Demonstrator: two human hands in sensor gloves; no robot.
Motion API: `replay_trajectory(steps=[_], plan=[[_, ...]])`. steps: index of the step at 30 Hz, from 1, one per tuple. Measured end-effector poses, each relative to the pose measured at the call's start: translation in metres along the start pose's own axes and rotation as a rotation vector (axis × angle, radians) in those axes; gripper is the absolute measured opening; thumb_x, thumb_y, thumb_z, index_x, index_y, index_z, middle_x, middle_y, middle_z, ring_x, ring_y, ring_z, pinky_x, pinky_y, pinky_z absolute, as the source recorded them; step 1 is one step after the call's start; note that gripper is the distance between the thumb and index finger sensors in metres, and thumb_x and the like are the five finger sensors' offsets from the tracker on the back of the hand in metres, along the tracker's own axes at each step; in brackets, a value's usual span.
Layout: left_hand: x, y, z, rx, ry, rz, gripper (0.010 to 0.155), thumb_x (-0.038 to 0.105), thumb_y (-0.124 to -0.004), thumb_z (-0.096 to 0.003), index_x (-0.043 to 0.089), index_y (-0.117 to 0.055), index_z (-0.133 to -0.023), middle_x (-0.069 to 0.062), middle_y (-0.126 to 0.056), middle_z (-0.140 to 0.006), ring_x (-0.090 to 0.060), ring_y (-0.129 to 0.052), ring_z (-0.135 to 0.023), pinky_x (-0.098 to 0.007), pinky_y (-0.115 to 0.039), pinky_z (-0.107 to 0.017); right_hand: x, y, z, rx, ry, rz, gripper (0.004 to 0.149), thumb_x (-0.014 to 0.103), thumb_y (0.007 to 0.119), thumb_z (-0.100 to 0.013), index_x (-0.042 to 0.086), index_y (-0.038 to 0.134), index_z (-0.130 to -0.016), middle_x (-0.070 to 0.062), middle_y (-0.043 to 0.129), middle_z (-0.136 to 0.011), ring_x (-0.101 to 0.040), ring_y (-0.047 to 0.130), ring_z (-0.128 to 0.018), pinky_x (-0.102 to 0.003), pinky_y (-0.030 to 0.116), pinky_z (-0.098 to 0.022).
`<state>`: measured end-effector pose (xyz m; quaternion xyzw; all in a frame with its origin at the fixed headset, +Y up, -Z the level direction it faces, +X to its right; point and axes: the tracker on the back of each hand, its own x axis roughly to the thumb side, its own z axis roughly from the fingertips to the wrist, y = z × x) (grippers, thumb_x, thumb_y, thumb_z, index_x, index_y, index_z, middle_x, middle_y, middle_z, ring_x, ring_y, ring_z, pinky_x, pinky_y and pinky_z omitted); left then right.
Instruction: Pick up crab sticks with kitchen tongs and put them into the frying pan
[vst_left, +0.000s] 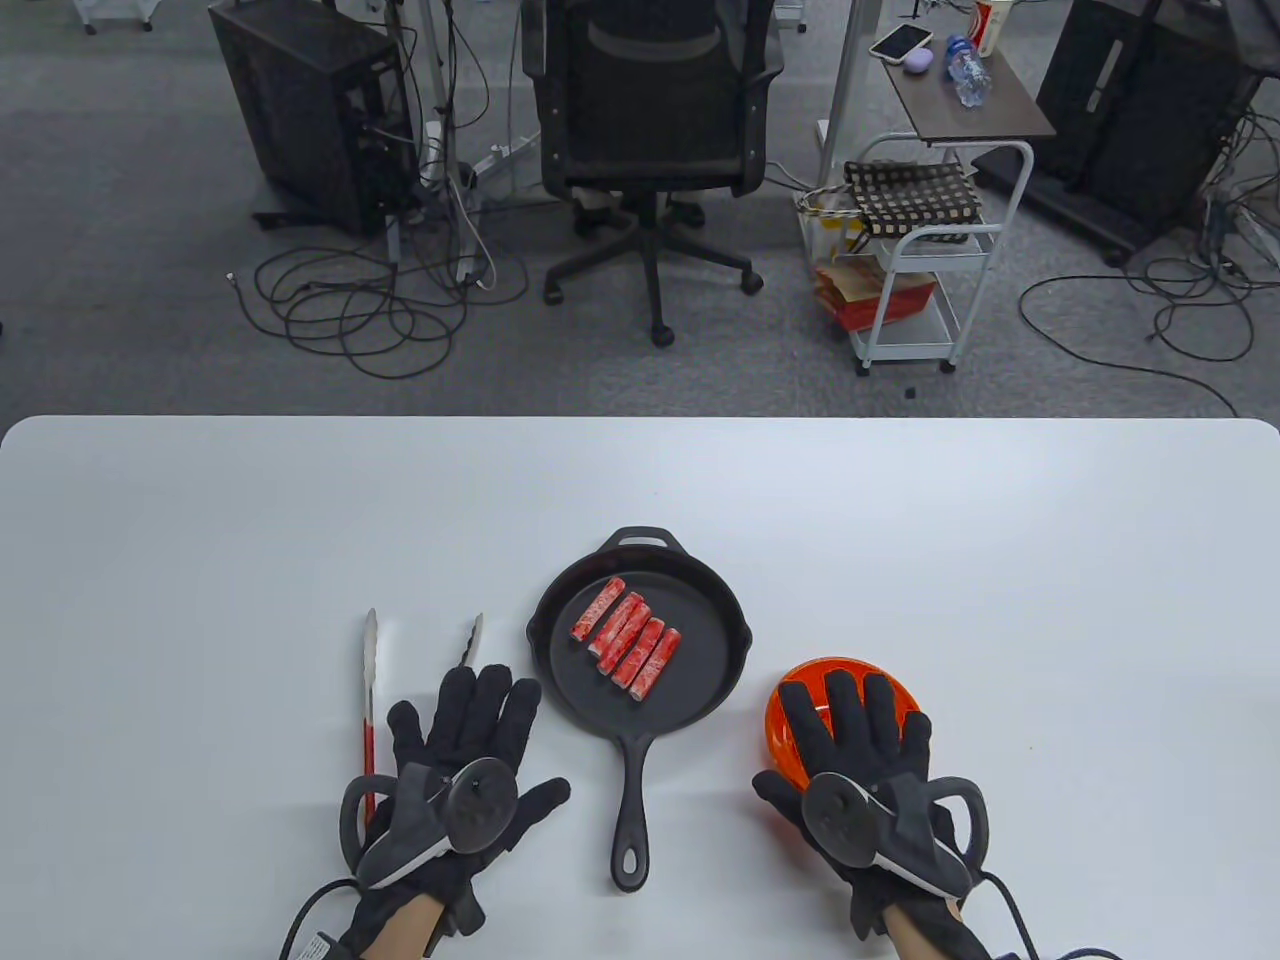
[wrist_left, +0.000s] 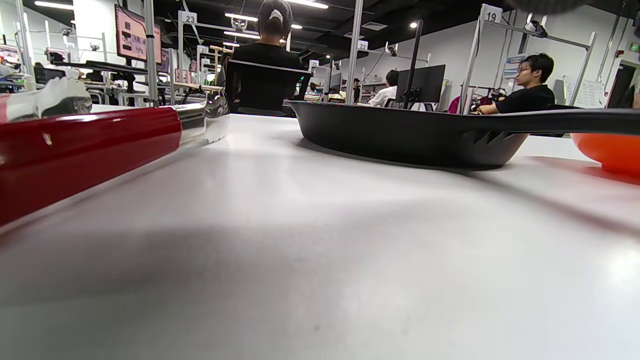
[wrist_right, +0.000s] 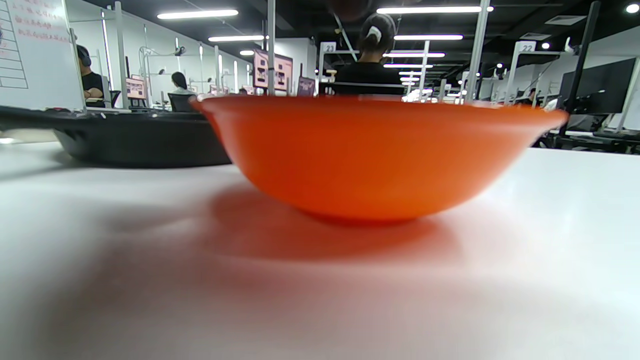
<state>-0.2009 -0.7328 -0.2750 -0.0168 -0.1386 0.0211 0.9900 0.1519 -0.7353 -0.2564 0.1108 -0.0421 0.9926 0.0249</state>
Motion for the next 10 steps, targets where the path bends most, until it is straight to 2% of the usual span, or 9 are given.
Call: replay_trajectory(steps=[10], plan=[[-0.0016,-0.0008,-0.0013,-0.007,0.004,0.031,0.094,0.082,-0.055,-0.0492,0.034,-0.021,-0.122,0.000,-0.021,-0.130,-0.035,-0.019,-0.120,-0.073,-0.025,-0.072,-0.0013,0.0002,-0.0002,0.007,0.008,-0.004,0.081,0.067,0.040,-0.057,0.023,0.020,-0.122,-0.026,0.030,-0.123,-0.058,0.025,-0.107,-0.078,0.037,-0.066]])
